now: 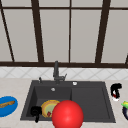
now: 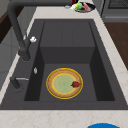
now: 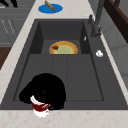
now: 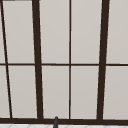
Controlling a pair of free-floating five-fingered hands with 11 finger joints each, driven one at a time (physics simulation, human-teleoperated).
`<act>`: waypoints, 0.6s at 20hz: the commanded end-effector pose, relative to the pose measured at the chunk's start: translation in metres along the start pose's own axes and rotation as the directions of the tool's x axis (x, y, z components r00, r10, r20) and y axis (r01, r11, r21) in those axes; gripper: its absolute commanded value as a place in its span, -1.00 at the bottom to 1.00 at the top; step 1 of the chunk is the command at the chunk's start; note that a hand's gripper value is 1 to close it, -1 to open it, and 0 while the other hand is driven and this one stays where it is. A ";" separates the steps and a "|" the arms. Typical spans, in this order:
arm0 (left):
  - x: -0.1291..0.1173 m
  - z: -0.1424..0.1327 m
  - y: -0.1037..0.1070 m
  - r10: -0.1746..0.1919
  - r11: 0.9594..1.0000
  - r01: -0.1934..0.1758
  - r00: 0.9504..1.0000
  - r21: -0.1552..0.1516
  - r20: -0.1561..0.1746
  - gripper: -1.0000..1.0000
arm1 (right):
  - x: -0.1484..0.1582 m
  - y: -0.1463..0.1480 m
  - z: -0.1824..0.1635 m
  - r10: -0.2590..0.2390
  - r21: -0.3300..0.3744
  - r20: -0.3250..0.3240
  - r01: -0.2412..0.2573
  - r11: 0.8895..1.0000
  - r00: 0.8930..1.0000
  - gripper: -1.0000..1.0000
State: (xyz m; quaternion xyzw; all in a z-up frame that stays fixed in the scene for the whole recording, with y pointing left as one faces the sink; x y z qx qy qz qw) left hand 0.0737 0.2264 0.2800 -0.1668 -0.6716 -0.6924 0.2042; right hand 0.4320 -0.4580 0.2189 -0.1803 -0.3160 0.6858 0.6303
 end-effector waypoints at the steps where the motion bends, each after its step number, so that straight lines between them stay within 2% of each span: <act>1: 0.000 0.000 0.000 0.000 1.000 0.000 1.000 0.000 0.000 0.00 | -0.026 -0.008 -0.014 -0.023 -0.005 0.027 0.023 1.000 0.999 1.00; 4: 0.000 0.000 0.000 0.000 1.000 0.000 1.000 0.000 0.000 0.00 | -0.042 -0.015 -0.032 -0.014 0.025 0.021 0.013 1.000 1.000 1.00; 8: 0.000 0.000 0.000 0.000 1.000 0.000 1.000 0.000 0.000 0.00 | -0.066 -0.010 -0.054 -0.013 0.028 0.049 0.011 1.000 0.999 1.00; 12: 0.000 0.000 0.000 0.000 1.000 0.000 1.000 0.000 0.000 0.00 | -0.089 0.012 -0.075 -0.025 0.021 0.080 0.023 1.000 0.996 1.00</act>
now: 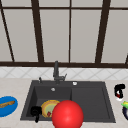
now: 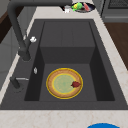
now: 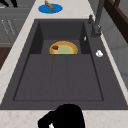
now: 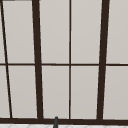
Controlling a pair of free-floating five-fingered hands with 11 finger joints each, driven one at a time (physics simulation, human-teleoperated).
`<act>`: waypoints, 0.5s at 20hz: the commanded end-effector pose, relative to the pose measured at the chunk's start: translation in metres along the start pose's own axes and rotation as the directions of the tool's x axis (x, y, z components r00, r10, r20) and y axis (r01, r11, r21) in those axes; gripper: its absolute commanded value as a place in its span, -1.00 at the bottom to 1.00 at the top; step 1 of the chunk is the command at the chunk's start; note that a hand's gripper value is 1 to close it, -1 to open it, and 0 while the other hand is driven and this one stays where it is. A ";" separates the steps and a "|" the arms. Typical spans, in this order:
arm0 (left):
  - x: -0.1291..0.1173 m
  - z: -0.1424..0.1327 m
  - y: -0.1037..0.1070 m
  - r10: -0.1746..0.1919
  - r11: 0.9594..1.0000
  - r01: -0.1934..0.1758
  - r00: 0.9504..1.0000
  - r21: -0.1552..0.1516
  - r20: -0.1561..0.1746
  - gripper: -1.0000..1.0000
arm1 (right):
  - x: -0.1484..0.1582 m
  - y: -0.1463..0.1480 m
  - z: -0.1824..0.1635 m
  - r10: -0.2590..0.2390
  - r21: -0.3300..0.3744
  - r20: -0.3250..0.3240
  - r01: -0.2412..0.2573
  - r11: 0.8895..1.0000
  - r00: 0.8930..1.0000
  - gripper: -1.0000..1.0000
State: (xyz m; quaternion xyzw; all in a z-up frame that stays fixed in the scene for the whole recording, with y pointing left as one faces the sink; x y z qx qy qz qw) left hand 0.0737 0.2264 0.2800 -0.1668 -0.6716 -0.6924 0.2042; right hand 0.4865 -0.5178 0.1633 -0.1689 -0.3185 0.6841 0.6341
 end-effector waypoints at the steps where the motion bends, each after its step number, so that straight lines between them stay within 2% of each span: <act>1: 0.000 0.000 0.000 0.000 1.000 0.000 1.000 0.000 0.000 0.00 | -0.019 0.022 -0.010 -0.016 -0.001 0.076 0.016 1.000 0.997 1.00; 3: 0.000 0.000 0.000 0.000 1.000 0.000 1.000 0.000 0.000 0.00 | -0.025 0.026 -0.022 -0.032 -0.031 0.084 0.035 0.999 0.996 1.00; 5: 0.000 0.000 0.000 0.000 1.000 0.000 1.000 0.000 0.000 0.00 | -0.033 0.027 -0.030 -0.023 -0.039 0.084 0.026 0.999 0.996 1.00; 10: 0.000 0.000 0.000 0.000 1.000 0.000 1.000 0.000 0.000 0.00 | -0.051 0.023 -0.034 -0.062 -0.061 0.131 0.071 0.996 0.989 1.00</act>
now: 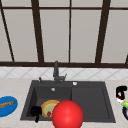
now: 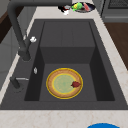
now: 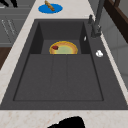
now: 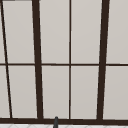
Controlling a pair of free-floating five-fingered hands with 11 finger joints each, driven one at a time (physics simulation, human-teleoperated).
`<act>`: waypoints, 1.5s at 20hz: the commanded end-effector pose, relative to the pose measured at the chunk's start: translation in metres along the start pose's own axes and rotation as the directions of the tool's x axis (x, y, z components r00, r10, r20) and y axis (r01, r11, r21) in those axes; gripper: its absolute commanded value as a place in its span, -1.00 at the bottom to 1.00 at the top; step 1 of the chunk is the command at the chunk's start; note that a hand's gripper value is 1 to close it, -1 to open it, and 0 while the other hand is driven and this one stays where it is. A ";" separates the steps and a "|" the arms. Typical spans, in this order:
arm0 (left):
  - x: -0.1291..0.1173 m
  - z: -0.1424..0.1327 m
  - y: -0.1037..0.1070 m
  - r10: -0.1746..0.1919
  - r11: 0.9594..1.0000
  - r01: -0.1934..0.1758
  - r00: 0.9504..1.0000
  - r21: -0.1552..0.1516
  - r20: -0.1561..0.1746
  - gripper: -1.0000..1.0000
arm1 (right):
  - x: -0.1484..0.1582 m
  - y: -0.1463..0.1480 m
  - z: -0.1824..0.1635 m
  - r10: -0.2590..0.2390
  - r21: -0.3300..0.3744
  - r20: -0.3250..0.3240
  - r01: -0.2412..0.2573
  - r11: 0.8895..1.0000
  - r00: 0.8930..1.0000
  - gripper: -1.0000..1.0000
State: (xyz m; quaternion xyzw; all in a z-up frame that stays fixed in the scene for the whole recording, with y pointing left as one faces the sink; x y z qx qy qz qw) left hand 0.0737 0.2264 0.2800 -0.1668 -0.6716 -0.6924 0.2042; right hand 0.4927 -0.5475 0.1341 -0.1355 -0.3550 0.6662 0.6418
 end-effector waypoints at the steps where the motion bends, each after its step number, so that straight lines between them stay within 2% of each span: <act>1: 0.000 0.000 0.000 0.000 1.000 0.000 1.000 0.000 0.000 0.00 | -0.019 0.007 -0.011 -0.002 -0.054 0.055 0.005 0.999 0.999 1.00; 4: 0.000 0.000 0.000 0.000 1.000 0.000 1.000 0.000 0.000 0.00 | -0.017 0.015 -0.001 -0.030 -0.062 0.035 0.032 0.998 0.999 1.00; 5: 0.000 0.000 0.000 0.000 1.000 0.000 1.000 0.000 0.000 0.00 | -0.008 0.010 -0.004 -0.012 -0.057 0.029 0.014 0.998 1.000 -1.00; 6: 0.000 0.000 0.000 0.000 1.000 0.000 1.000 0.000 0.000 0.00 | -0.003 -0.001 0.005 0.029 -0.072 0.016 -0.028 0.997 0.999 -1.00; 8: 0.000 0.000 0.000 0.000 1.000 0.000 1.000 0.000 0.000 0.00 | -0.003 -0.005 0.006 0.025 -0.052 0.016 -0.024 0.998 1.000 -1.00; 11: 0.000 0.000 0.000 0.000 1.000 0.000 1.000 0.000 0.000 0.00 | 0.000 -0.012 0.012 0.035 -0.060 0.013 -0.034 0.998 0.999 -1.00; 18: 0.000 0.000 0.000 0.000 1.000 0.000 1.000 0.000 0.000 0.00 | -0.007 -0.038 0.047 0.001 -0.012 -0.008 -0.001 1.000 1.000 -1.00; 26: 0.000 0.000 0.000 0.000 1.000 0.000 1.000 0.000 0.000 0.00 | -0.027 -0.056 0.079 -0.035 -0.026 -0.026 0.034 0.999 0.999 -1.00; 30: 0.000 0.000 0.000 0.000 1.000 0.000 1.000 0.000 0.000 0.00 | -0.030 -0.055 0.084 -0.037 -0.057 -0.080 0.032 0.998 0.996 -1.00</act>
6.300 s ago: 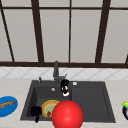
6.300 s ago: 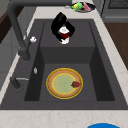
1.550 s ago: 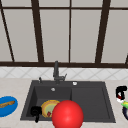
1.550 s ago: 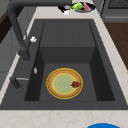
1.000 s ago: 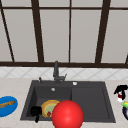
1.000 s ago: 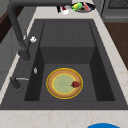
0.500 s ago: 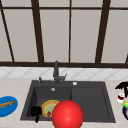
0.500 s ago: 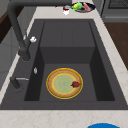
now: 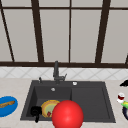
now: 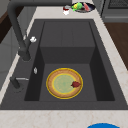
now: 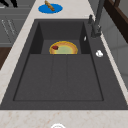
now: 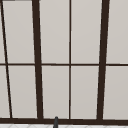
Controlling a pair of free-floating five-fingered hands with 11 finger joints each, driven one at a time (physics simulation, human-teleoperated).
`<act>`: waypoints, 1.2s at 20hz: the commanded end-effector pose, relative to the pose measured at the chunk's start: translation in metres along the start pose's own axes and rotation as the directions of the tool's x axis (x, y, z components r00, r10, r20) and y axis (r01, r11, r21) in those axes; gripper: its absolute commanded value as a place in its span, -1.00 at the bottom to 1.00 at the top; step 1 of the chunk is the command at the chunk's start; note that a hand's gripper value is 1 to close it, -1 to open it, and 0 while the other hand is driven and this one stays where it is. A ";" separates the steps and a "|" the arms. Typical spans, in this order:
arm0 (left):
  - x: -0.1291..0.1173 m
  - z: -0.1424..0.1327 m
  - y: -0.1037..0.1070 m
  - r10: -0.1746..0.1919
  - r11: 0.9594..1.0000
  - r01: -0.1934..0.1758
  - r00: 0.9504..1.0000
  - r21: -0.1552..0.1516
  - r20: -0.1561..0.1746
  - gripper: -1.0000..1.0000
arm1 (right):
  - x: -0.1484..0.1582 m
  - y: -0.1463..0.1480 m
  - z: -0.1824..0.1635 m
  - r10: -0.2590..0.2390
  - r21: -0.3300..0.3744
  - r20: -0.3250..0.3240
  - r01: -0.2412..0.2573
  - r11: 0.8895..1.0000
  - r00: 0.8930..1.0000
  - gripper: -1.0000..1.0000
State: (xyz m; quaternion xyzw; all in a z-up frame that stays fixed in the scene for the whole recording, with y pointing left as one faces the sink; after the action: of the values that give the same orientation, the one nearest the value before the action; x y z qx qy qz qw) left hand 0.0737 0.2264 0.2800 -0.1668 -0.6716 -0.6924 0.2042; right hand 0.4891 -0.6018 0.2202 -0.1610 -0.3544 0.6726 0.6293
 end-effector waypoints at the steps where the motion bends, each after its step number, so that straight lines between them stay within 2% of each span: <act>1: 0.000 0.000 0.000 0.000 1.000 0.000 1.000 0.000 0.000 0.00 | 0.000 0.002 0.003 -0.084 -0.034 -0.080 0.082 0.996 0.993 -1.00; 5: 0.000 0.000 0.000 0.000 1.000 0.000 1.000 0.000 0.000 0.00 | -0.002 0.004 0.004 -0.086 -0.053 -0.161 0.078 0.996 0.983 -1.00; 10: 0.000 0.000 0.000 0.000 1.000 0.000 1.000 0.000 0.000 0.00 | -0.003 0.005 0.003 -0.089 -0.057 -0.247 0.077 0.995 0.965 -1.00; 11: 0.000 0.000 0.000 0.000 1.000 0.000 1.000 0.000 0.000 0.00 | -0.002 0.008 0.006 -0.100 -0.048 -0.254 0.091 0.995 0.962 -1.00; 16: 0.000 0.000 0.000 0.000 1.000 0.000 1.000 0.000 0.000 0.00 | -0.001 0.015 0.021 -0.102 -0.037 -0.275 0.096 0.995 0.956 -1.00; 17: 0.000 0.000 0.000 0.000 1.000 0.000 1.000 0.000 0.000 0.00 | 0.000 0.018 0.026 -0.099 -0.022 -0.267 0.096 0.995 0.959 -1.00; 21: 0.000 0.000 0.000 0.000 1.000 0.000 1.000 0.000 0.000 0.00 | 0.003 0.025 0.039 -0.098 -0.009 -0.276 0.099 0.995 0.956 -1.00; 24: 0.000 0.000 0.000 0.000 1.000 0.000 1.000 0.000 0.000 0.00 | 0.003 0.025 0.043 -0.108 0.017 -0.307 0.118 0.993 0.945 -1.00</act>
State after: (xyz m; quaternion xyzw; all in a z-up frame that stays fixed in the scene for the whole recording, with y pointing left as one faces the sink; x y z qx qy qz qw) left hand 0.0737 0.2264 0.2800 -0.1668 -0.6716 -0.6924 0.2042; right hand 0.4465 -0.6091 0.2315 -0.2456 -0.2623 0.6448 0.6746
